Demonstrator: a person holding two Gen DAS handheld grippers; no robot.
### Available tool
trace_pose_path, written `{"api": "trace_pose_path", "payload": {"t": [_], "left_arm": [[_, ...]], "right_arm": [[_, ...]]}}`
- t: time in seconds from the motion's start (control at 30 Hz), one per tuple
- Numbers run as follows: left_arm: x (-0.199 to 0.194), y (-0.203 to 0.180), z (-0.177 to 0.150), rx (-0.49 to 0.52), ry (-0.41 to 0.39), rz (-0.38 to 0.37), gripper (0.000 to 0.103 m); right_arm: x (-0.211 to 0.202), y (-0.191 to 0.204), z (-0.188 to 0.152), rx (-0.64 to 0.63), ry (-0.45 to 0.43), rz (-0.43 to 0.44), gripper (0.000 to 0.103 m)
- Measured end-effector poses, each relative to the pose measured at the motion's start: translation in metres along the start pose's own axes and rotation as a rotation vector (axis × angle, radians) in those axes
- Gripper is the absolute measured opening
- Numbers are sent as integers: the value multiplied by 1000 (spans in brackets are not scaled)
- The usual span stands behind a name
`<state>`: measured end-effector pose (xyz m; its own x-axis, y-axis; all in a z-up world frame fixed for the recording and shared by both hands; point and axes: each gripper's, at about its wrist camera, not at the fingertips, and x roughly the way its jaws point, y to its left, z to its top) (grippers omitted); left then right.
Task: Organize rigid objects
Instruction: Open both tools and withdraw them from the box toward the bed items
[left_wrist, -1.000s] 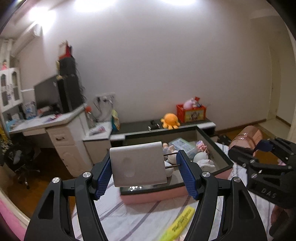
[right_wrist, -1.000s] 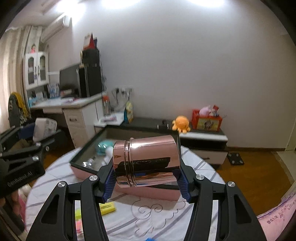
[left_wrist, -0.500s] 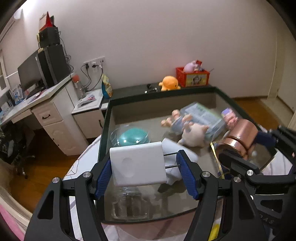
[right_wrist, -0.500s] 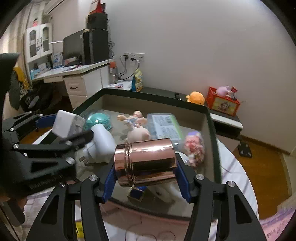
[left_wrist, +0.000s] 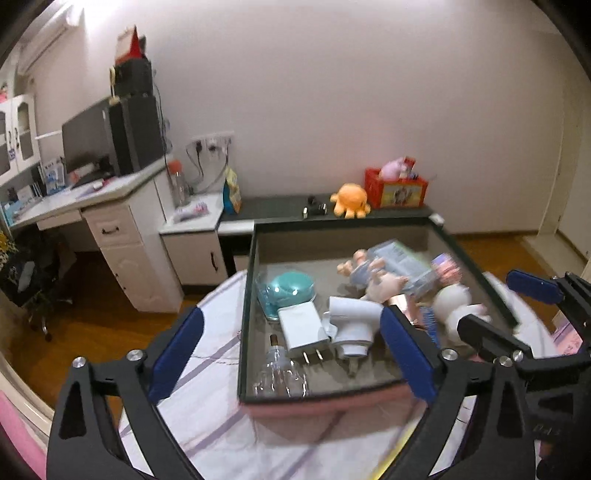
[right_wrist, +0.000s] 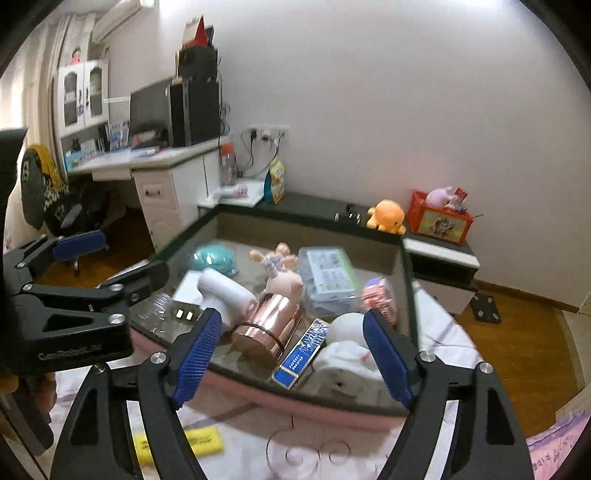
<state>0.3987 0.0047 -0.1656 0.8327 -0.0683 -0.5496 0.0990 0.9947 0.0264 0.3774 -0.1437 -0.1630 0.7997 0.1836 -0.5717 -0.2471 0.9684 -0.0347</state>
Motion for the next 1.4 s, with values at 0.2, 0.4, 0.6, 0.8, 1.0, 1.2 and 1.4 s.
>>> {"api": "trace_pose_path", "payload": {"t": [0.2, 0.4, 0.6, 0.8, 1.0, 1.2, 1.4], "left_arm": [[-93, -7, -9, 25, -160, 29, 103], [-171, -18, -32, 34, -267, 48, 103], [-223, -31, -58, 43, -308, 48, 103], [-261, -35, -77, 32, -355, 36, 103], [-282, -39, -89, 44, -385, 55, 103], [-292, -42, -94, 52, -394, 54, 103], [-291, -43, -98, 58, -379, 56, 103]], "right_arm": [[-85, 5, -7, 35, -140, -26, 83], [-157, 12, -28, 68, -251, -61, 102], [-215, 22, -51, 74, -345, -110, 103], [-252, 31, -78, 93, -398, -138, 103], [-269, 36, -95, 104, -408, -165, 103], [-277, 40, -101, 106, -418, -174, 103], [-278, 41, -105, 105, -417, -173, 103]]}}
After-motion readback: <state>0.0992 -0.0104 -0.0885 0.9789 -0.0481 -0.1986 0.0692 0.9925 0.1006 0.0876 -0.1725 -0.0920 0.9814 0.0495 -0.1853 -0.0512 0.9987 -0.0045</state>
